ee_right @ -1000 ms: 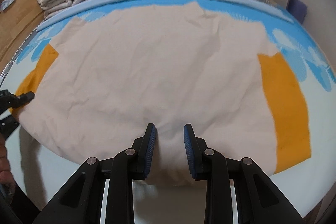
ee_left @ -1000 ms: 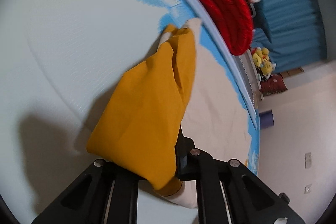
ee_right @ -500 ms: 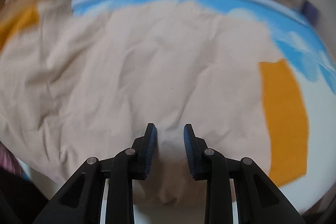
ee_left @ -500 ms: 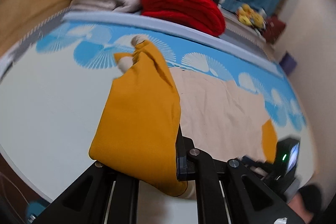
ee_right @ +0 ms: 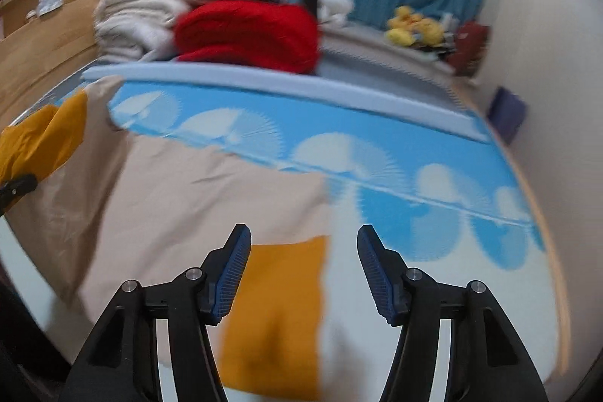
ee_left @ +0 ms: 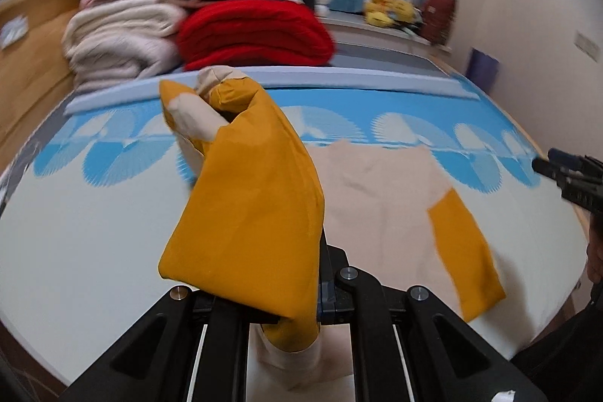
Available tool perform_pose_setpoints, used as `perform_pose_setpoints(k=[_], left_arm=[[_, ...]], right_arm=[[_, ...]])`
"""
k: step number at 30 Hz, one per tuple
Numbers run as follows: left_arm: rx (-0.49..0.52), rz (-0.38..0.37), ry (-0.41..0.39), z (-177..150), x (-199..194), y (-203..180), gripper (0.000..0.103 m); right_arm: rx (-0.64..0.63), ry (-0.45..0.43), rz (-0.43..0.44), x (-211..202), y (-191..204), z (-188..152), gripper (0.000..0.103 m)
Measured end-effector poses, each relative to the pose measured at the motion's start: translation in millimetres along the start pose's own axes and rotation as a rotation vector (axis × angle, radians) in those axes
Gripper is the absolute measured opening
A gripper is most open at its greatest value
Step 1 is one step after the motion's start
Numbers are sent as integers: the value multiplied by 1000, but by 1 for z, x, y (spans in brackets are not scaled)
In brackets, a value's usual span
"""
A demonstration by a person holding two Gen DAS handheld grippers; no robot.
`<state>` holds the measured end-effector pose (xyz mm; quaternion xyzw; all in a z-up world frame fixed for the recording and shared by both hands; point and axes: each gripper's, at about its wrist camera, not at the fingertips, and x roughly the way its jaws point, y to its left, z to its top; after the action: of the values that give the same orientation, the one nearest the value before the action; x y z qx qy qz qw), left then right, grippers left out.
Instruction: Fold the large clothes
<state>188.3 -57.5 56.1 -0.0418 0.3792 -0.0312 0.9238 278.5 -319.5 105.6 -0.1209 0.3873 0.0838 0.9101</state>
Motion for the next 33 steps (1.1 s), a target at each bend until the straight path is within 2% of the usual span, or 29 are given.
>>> perform_pose_setpoints(k=[2,3,7,9,12,15,16,20,23,26,29,33], left_arm=[[58,-14,-3,2,7,-31,8],[79,-22,-1,3,10,-44,8],[182,-78,41,-4,33,-99,8],[245,-114,84,-12,45,-122,8],[347,-171,230,-35,75,-151,12],[361,-177,341,-51,93,-156,26],[356,-185,358,-51,94,-154,36],[290,-307,374,-42,71,-142,58],[275,-397,365,-39,47,-137,62],[310,-375,293,-35,21,-128,62],[303,-286,197,-26,2,-110,62],[219,-130,114,-9,-12,-73,60]], right_arm=[[94,-9,-27,-3,-25,-13,60],[119,49,-29,2,-35,-17,59],[180,3,-63,-17,-61,-24,59],[201,37,-46,-16,-70,-30,59],[225,64,-46,-12,-83,-35,59],[264,94,-30,-4,-90,-40,59],[278,104,-24,-2,-91,-41,59],[321,117,12,5,-90,-41,59],[329,116,52,10,-78,-37,60],[319,121,90,15,-63,-33,60],[303,130,126,19,-47,-29,60],[298,153,193,27,-27,-25,61]])
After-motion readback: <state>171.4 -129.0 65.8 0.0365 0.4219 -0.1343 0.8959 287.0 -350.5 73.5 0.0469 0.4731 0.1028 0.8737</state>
